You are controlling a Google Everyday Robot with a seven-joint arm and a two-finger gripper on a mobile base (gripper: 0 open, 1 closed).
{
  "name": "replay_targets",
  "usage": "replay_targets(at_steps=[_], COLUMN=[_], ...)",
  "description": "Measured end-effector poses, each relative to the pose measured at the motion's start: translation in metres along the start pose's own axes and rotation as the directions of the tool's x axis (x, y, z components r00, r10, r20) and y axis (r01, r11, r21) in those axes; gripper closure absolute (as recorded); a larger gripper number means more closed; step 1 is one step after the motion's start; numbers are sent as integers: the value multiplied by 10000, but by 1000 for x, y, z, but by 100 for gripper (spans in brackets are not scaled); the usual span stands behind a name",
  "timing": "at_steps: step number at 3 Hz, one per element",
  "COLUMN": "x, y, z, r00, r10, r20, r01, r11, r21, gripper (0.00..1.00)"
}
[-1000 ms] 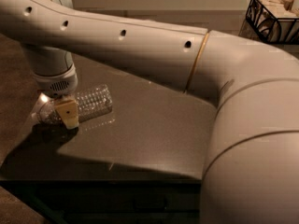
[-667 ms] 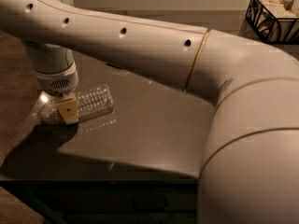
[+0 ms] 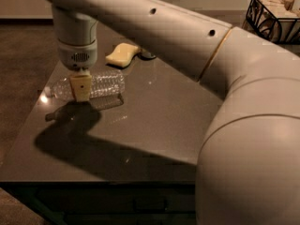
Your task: Place water bottle upright
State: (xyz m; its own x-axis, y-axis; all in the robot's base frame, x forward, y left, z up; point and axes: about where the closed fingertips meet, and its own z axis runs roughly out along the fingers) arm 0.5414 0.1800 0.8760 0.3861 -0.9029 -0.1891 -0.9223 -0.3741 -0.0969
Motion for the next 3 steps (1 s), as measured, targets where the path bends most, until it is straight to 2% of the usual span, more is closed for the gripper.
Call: replay_targets(at_steps=[1, 2, 3], x=[21, 39, 52], y=[-13, -14, -11], z=[-30, -58, -76], r00=[9924, 9542, 8736], r10=[482, 1017, 1609], r20=[1135, 2813, 4593], r01=[-529, -1260, -2187], r11=[9978, 9896, 9729], r21=[387, 694, 752], gripper=[100, 100, 100])
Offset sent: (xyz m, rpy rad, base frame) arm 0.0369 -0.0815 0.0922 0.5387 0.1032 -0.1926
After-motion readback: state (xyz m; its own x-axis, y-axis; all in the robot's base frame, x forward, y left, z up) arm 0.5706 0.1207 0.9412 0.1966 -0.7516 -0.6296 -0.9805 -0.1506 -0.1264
